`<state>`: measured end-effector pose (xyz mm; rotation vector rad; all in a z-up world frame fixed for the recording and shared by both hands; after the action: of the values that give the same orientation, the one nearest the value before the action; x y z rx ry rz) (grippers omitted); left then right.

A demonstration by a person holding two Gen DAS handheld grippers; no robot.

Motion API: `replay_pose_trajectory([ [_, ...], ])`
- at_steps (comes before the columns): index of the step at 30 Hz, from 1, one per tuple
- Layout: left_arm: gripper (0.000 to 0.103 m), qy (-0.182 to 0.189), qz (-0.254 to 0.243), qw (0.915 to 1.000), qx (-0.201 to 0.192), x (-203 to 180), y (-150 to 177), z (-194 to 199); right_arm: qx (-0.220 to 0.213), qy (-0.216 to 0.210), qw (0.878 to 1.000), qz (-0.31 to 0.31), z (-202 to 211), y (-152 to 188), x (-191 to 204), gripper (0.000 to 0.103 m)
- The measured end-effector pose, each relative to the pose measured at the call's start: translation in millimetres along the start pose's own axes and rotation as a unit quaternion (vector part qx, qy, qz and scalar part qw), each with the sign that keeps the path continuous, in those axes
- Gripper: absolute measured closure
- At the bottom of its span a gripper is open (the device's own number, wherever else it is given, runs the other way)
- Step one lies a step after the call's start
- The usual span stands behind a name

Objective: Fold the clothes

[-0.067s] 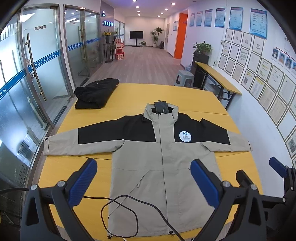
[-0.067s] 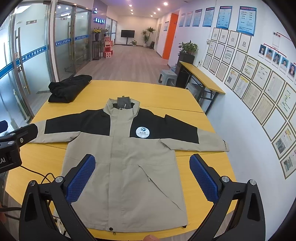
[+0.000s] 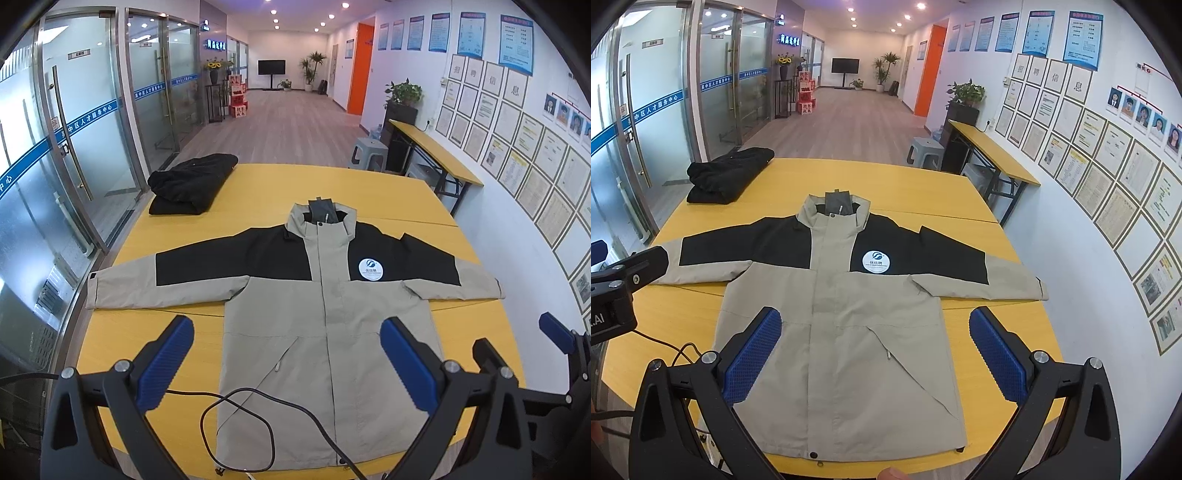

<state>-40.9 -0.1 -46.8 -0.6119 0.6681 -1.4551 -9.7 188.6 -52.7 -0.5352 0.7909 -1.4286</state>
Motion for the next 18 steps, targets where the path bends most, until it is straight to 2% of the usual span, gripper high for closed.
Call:
replay_pose_trajectory([
  [11,0.0,-0.008,-0.009,0.9997,0.022,5.7,7.2,-14.0,0.009,0.005,1.0,0.002,-1.2,7.2,3.9,0.001],
  [18,0.0,-0.019,-0.019,0.999,0.036,1.7,14.9,-28.1,0.034,0.01,0.999,0.007,-17.2,10.4,4.7,0.001],
])
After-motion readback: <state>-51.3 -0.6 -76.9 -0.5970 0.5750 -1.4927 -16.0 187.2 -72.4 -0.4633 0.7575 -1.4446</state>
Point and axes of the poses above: each gripper's, at about its wrist camera, not at the fingertips, and z roughly against the way its jaws point, x to its left, y to its underside, the point moved 6 cm from there along -z, roughly the way its jaws point, and after that the axes turned 5 degrees about -x, right-handed, at the moved point
